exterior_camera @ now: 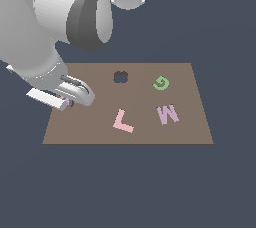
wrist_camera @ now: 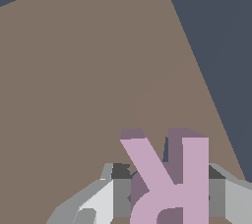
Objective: Insert a designated object into the corresponding slot on a board.
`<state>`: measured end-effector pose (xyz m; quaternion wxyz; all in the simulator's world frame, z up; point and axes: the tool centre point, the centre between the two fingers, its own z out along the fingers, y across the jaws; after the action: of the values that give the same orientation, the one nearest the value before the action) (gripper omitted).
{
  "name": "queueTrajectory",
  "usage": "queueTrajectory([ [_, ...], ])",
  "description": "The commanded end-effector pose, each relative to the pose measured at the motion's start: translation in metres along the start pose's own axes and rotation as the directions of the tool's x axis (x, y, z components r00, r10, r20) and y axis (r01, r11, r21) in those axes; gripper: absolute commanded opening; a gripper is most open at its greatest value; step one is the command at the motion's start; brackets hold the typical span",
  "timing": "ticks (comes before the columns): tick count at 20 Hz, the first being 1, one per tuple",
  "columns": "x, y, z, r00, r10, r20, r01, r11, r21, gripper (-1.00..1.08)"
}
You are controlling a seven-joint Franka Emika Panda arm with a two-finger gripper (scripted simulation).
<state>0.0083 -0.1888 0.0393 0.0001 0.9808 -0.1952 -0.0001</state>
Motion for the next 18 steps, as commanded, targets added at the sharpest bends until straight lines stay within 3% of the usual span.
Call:
queueTrajectory([
  [1,-0.0032,-0.0002,-0.0004,0.999,0.047,0.000,-0.047,0.999,0.000,-1.00],
  [8,-0.0081,-0.0011,-0.0008,0.993,0.119,0.000,-0.119,0.993,0.000,-1.00],
  [18,-0.0087,-0.0016,0.0076,0.992,0.126,0.001,-0.126,0.992,0.001,-1.00],
])
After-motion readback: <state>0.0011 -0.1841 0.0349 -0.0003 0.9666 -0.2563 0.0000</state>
